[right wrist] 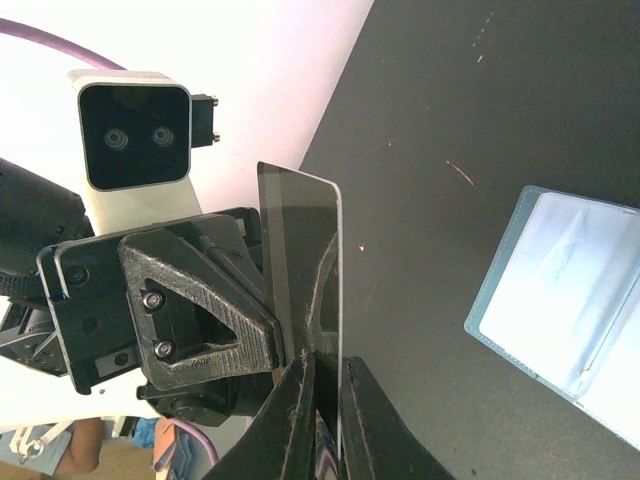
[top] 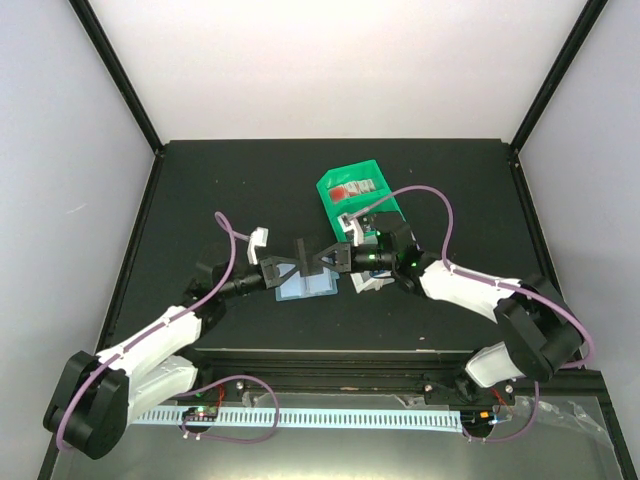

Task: Put the credit cards into the card holder
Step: Insert the credit card into the card holder.

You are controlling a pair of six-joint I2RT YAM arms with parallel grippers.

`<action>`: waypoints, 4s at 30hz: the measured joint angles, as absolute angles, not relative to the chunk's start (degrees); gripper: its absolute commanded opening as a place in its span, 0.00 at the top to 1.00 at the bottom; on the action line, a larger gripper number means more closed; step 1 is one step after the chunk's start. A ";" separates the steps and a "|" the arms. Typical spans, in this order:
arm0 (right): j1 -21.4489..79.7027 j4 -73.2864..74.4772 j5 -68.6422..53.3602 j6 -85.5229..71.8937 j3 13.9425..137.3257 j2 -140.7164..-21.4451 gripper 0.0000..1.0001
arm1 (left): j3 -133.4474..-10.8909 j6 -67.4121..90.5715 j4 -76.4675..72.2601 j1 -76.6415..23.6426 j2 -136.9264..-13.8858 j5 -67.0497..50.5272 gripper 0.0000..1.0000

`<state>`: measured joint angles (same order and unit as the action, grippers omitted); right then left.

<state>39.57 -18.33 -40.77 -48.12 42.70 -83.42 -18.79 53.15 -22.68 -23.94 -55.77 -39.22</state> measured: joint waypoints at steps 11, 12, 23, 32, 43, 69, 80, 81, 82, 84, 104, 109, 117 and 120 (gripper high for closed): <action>39.48 -19.99 -42.22 -48.82 42.72 -85.27 0.60 | -18.39 52.10 -22.35 -22.72 -55.51 -39.22 0.98; 39.48 -19.86 -42.11 -48.49 42.81 -85.27 0.57 | -18.39 52.03 -22.31 -22.46 -55.51 -39.09 0.98; 41.39 1.85 -22.24 -40.05 49.80 -87.53 0.59 | -18.39 47.22 -9.82 -19.55 -58.50 -30.28 0.98; 45.34 15.68 -8.38 -37.15 54.85 -96.20 0.55 | -19.84 45.43 -10.04 -19.55 -72.03 -32.23 0.98; 45.39 23.92 6.37 -37.39 57.71 -99.63 0.52 | -21.54 45.41 -14.04 -19.55 -76.95 -34.02 0.98; 45.30 17.67 -6.44 -35.90 57.45 -102.56 0.73 | -21.63 48.23 -26.15 -20.16 -87.18 -34.65 0.98; 45.17 17.37 -7.22 -35.92 57.49 -102.94 0.74 | -22.13 48.71 -28.77 -22.00 -90.04 -36.58 0.98; 45.17 17.37 -7.25 -35.92 57.49 -102.94 0.74 | -22.13 48.88 -28.91 -22.17 -90.15 -36.58 0.98; 45.12 17.37 -7.27 -35.90 57.49 -102.94 0.74 | -22.13 49.12 -29.15 -22.28 -90.32 -36.69 0.98; 45.10 17.34 -7.38 -35.92 57.49 -102.96 0.74 | -22.13 49.82 -29.89 -22.68 -90.83 -36.75 0.98; 44.97 17.26 -7.75 -35.92 57.49 -103.13 0.75 | -23.27 52.51 -34.87 -26.98 -94.80 -35.35 0.96; 44.91 17.39 -7.79 -35.94 57.49 -103.13 0.75 | -23.86 51.37 -32.77 -27.62 -94.89 -33.63 0.90; 44.93 16.80 -7.88 -36.07 57.49 -103.13 0.75 | -25.91 48.16 -26.46 -28.73 -92.77 -32.64 0.66; 44.97 16.51 -7.88 -36.10 57.45 -103.13 0.74 | -27.22 45.63 -20.36 -28.99 -90.02 -30.87 0.52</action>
<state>44.97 16.51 -7.88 -36.10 57.45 -103.13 -27.22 45.63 -20.36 -28.99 -90.02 -30.87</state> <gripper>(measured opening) 0.255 0.359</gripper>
